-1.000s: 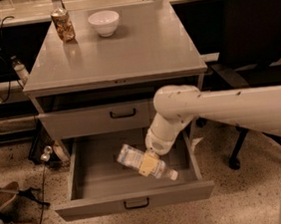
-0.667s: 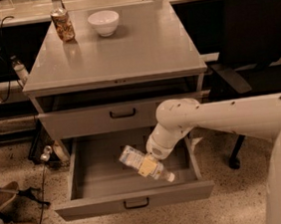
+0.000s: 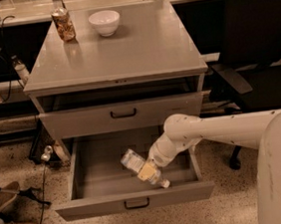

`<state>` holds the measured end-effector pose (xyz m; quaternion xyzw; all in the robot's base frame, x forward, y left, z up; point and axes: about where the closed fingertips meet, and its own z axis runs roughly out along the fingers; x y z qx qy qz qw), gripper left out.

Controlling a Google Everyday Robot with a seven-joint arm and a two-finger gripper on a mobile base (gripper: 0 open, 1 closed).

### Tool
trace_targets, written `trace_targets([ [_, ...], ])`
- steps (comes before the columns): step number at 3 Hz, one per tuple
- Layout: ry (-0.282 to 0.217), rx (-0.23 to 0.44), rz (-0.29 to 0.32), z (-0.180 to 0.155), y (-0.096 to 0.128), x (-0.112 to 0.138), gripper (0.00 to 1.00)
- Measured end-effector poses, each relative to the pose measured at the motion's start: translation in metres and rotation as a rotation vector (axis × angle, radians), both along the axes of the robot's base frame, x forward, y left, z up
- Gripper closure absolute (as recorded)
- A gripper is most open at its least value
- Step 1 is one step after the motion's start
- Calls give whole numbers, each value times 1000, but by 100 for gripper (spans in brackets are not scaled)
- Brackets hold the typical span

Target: Place blue plastic bottle into middle drawer

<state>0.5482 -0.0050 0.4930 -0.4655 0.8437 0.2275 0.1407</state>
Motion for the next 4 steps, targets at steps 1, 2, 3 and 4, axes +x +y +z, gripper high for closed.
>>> trace_targets([
  [1,-9,9,-13,-1,-1,1,100],
  [2,-65,32,-43,-8,1,13,100],
  [3,-152,43,-42,-17,16,39,100],
  [4,-169,58,-30,-28,27,56,100],
])
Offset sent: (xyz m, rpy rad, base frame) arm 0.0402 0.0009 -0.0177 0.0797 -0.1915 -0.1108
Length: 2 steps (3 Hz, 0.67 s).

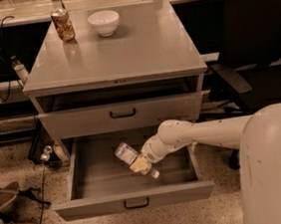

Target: Place blue plastic bottle into middle drawer

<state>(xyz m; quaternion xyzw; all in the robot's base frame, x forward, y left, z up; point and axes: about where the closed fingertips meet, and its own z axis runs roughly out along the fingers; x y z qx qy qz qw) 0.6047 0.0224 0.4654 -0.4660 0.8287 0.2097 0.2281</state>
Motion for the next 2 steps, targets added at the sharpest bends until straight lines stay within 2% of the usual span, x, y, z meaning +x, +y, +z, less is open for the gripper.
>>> trace_targets([
  [2,133,40,-42,-62,3,17,98],
])
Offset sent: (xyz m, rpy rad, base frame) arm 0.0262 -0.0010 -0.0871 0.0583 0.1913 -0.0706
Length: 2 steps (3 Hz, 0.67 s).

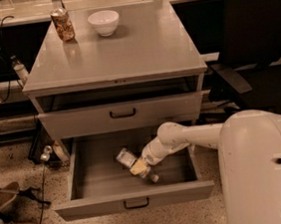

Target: Place blue plastic bottle into middle drawer

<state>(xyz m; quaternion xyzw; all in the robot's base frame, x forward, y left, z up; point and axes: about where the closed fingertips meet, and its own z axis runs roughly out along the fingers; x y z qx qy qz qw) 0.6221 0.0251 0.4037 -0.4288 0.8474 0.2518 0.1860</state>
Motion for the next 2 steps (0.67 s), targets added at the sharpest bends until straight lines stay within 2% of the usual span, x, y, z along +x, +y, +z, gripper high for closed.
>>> trace_targets([
  [1,21,22,-20,-11,-3,1,75],
  [2,17,35,-39,-12,-9,0,52],
])
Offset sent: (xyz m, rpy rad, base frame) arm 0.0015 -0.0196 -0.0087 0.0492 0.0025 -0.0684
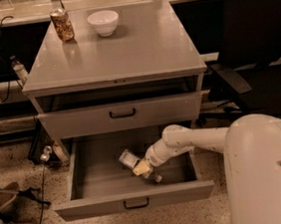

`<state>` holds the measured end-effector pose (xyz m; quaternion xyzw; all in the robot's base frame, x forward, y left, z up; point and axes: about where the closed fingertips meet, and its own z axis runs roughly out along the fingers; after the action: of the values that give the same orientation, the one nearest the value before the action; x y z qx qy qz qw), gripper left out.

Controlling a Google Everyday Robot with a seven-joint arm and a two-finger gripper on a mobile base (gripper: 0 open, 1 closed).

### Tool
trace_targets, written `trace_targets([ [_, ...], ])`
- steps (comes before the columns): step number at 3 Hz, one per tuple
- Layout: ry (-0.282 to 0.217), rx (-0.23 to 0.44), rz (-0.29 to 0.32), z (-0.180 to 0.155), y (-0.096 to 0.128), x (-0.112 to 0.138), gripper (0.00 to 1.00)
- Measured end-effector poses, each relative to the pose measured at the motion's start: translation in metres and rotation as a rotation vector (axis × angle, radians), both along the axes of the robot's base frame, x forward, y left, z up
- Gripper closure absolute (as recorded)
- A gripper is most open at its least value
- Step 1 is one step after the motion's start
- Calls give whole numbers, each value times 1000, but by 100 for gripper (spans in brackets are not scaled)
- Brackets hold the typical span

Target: Place blue plastic bottle into middle drawer

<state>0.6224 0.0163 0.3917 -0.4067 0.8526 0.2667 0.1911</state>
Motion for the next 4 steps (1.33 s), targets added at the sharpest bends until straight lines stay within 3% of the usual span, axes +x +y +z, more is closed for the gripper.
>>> trace_targets([
  [2,-20,11,-34,5,-13,-2,5],
  [4,-57,-1,-81,18,-33,-1,0],
])
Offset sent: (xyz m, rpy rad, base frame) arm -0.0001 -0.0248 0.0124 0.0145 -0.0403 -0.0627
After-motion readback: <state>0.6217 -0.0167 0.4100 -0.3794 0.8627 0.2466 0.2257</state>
